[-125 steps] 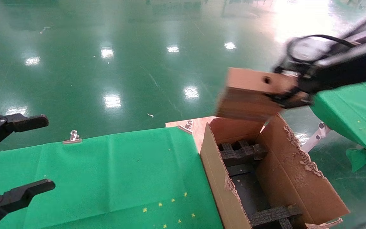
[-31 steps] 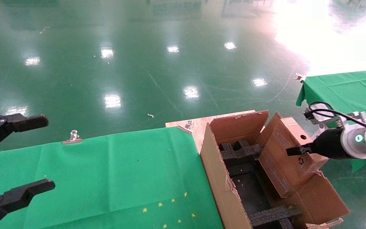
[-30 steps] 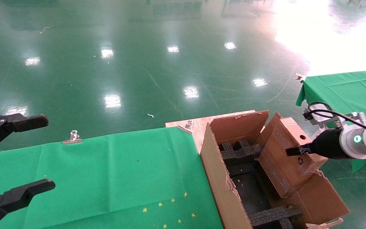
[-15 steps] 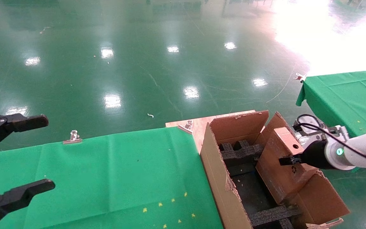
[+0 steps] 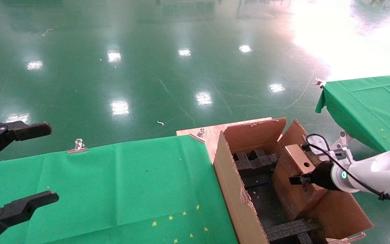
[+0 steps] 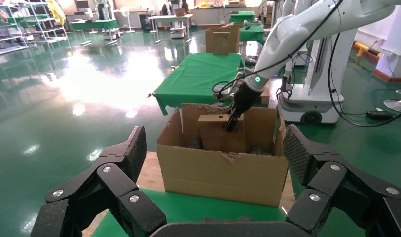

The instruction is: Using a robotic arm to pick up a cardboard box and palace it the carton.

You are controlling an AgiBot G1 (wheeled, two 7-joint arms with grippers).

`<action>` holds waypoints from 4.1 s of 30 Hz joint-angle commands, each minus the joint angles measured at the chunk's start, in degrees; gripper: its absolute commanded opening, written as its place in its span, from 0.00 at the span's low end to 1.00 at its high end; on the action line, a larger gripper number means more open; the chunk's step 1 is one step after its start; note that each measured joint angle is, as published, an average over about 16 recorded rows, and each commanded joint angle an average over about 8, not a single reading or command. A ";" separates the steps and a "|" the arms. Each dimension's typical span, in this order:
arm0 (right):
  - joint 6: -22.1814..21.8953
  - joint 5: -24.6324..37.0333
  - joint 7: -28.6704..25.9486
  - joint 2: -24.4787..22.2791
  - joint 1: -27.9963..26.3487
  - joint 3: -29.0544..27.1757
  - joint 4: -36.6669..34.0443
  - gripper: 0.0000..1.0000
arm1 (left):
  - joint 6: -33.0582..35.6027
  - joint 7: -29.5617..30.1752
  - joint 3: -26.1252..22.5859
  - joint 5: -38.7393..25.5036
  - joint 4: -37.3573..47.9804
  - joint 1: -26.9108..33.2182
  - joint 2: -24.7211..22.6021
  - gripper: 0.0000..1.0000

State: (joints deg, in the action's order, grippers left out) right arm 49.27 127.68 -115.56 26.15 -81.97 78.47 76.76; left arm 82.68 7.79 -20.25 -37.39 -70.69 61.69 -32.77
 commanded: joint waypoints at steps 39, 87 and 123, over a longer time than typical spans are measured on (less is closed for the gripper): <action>-0.02 -6.21 5.48 7.63 2.65 1.89 -12.33 1.00 | -0.01 -0.01 0.01 0.01 0.02 -0.02 0.01 1.00; 2.55 -24.22 16.55 7.79 -19.69 -10.69 0.23 1.00 | -0.02 -0.01 0.00 0.02 0.02 -0.02 0.01 1.00; 13.39 -44.49 44.50 8.28 -7.49 -27.14 -0.82 1.00 | -0.04 -0.01 0.00 0.04 0.03 -0.03 0.02 1.00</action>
State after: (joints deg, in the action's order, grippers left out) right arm 62.66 83.19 -71.06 34.43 -89.47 51.33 75.93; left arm 82.64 7.77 -20.25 -37.34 -70.66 61.66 -32.75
